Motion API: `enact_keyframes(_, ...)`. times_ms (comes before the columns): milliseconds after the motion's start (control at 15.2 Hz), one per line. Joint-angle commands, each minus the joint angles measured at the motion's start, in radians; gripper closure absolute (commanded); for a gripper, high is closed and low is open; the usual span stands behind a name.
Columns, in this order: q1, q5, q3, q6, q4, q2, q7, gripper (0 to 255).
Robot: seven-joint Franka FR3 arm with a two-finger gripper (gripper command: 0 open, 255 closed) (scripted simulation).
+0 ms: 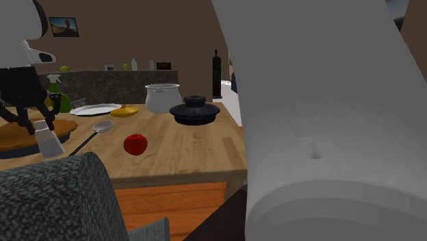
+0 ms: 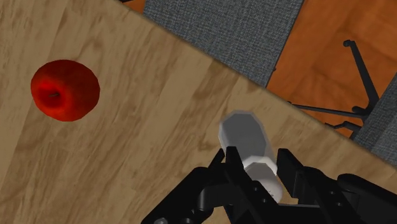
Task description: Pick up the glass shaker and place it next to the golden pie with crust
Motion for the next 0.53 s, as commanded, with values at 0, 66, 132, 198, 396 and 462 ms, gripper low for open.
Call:
enact_keyframes(0,0.001,-0.001,0.0,0.023,-0.017,0.006,0.003,255)
enact_keyframes(66,0.0,-0.002,0.0,0.035,-0.024,0.01,0.004,255)
enact_keyframes(132,0.0,-0.003,-0.001,0.046,-0.032,0.014,0.005,255)
enact_keyframes(198,0.0,-0.004,-0.001,0.058,-0.039,0.018,0.006,255)
enact_keyframes(396,0.001,-0.005,-0.002,0.083,-0.054,0.029,0.009,255)
enact_keyframes(462,0.001,-0.005,-0.002,0.083,-0.054,0.029,0.009,255)
